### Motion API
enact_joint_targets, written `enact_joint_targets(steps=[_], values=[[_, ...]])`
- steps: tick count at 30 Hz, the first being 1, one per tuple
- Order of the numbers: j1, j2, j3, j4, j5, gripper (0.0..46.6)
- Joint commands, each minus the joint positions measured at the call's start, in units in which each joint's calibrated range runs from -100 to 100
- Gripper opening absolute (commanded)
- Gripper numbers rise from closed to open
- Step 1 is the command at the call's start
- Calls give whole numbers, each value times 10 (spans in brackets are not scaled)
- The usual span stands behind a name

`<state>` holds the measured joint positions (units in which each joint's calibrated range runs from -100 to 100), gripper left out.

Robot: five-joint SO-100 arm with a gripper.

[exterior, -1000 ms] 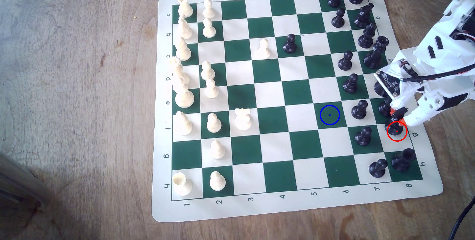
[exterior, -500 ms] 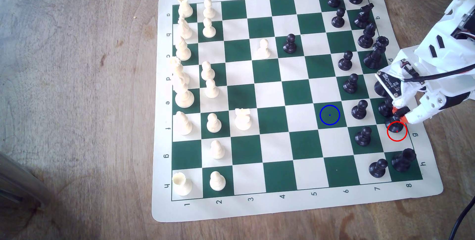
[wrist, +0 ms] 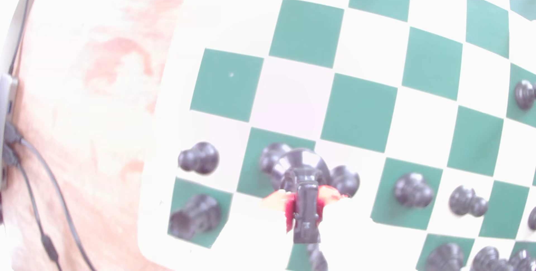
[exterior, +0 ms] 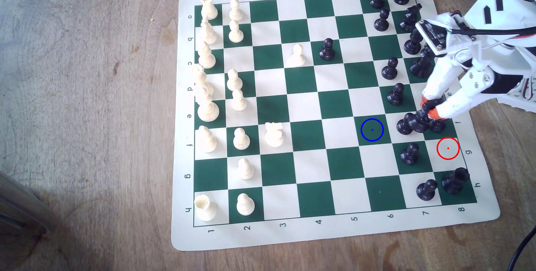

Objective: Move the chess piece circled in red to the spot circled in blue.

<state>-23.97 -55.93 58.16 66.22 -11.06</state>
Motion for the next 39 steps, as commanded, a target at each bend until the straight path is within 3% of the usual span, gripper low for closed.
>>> enact_joint_targets(steps=[1, 18, 39], values=[[55, 41, -45, -47, 4, 3], [82, 272, -112, -126, 18, 3], [77, 362, -142, -142, 23, 3]])
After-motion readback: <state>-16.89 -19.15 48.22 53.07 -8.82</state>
